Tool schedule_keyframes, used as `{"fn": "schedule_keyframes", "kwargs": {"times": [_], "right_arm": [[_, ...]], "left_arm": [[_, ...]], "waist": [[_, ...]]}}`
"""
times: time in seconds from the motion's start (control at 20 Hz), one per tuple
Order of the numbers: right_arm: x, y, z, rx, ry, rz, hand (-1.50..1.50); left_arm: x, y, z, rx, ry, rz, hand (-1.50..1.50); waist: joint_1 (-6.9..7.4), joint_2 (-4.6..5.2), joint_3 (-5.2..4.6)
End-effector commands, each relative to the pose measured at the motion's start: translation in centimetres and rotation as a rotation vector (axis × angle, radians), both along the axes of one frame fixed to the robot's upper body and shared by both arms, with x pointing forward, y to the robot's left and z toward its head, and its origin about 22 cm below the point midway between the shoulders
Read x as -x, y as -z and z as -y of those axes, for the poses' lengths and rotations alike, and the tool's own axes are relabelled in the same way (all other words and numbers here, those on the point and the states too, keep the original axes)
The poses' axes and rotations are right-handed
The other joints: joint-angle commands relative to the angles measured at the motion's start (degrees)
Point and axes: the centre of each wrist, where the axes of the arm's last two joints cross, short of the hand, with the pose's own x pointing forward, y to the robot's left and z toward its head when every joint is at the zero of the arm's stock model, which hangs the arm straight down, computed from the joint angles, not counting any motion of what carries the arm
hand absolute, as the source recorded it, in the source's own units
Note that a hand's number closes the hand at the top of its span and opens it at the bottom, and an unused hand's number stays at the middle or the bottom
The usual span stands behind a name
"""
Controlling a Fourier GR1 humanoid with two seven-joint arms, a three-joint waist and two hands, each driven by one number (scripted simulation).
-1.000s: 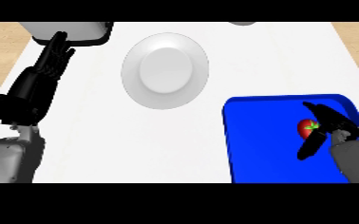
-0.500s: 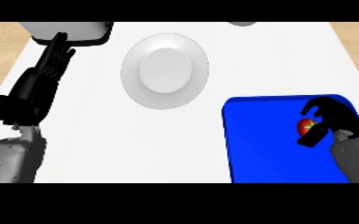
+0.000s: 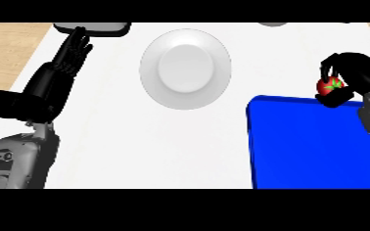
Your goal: Pick the tomato from the tray and place it in the plate
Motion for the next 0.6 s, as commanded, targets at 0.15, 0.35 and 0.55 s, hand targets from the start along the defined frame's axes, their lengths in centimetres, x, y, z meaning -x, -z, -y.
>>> {"fn": "schedule_keyframes", "kwargs": {"times": [0.15,0.35,0.55], "right_arm": [[-3.2,-3.6,0.7,-0.136,-0.334,0.135,1.5],[-5.0,-5.7,-1.0,-0.287,-0.508,0.222,1.5],[-6.6,-6.6,-3.0,-0.521,-0.643,0.241,1.5]], "left_arm": [[-0.8,-0.7,-0.2,-0.006,-0.009,0.001,0.0],[0.3,1.7,-0.1,-0.017,-0.029,-0.016,0.0],[-0.6,0.2,-0.4,-0.018,-0.036,-0.026,0.0]], "waist": [[-0.68,-0.2,-0.05],[-1.4,-0.74,-0.19],[-2.32,-1.02,-0.21]]}}
